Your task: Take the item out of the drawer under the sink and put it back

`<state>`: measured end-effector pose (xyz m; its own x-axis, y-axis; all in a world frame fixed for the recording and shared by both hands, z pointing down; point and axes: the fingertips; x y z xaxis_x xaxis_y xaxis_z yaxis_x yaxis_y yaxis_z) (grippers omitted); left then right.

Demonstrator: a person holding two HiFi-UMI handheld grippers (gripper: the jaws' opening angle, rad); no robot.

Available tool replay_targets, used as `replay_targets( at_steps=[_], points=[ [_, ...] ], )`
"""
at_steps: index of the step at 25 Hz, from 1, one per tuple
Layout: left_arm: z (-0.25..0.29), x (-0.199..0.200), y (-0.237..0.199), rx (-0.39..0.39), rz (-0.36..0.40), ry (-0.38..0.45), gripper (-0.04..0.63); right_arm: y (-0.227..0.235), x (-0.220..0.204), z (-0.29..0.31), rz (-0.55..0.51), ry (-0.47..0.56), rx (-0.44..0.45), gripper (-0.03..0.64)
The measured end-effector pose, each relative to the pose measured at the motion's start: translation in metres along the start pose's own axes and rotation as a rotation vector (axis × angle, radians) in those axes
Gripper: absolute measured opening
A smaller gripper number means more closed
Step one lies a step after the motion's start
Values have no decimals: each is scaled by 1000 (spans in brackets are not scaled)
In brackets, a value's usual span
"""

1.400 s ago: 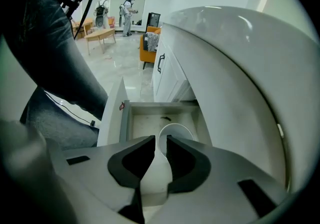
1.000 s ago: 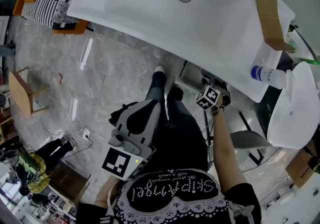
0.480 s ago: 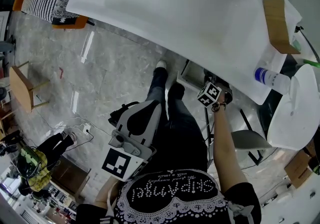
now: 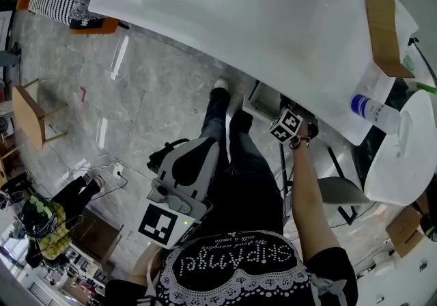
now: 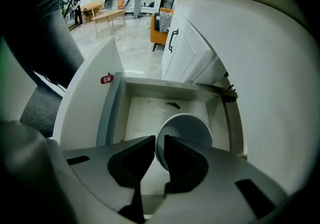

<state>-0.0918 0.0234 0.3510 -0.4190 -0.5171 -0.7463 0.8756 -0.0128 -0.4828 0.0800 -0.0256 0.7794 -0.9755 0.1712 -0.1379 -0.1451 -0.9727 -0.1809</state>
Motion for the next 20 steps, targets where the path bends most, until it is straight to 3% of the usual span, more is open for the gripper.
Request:
replay_targets(
  at_steps=[6, 20],
  points=[
    [1, 1, -2, 3, -8, 0, 5, 2, 0, 0, -14, 0, 1, 26],
    [-5, 4, -4, -12, -6, 23, 5, -2, 11, -15, 4, 22, -8, 23]
  ],
)
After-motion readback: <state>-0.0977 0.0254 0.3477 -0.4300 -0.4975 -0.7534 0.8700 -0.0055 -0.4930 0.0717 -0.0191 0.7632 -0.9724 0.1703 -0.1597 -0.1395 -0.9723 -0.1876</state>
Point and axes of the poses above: the fingertips, and each gripper's own axes: z forward along the fingers, y to its right, x out of its top, and after that the axes turned 9 degrees about -z, right-handed
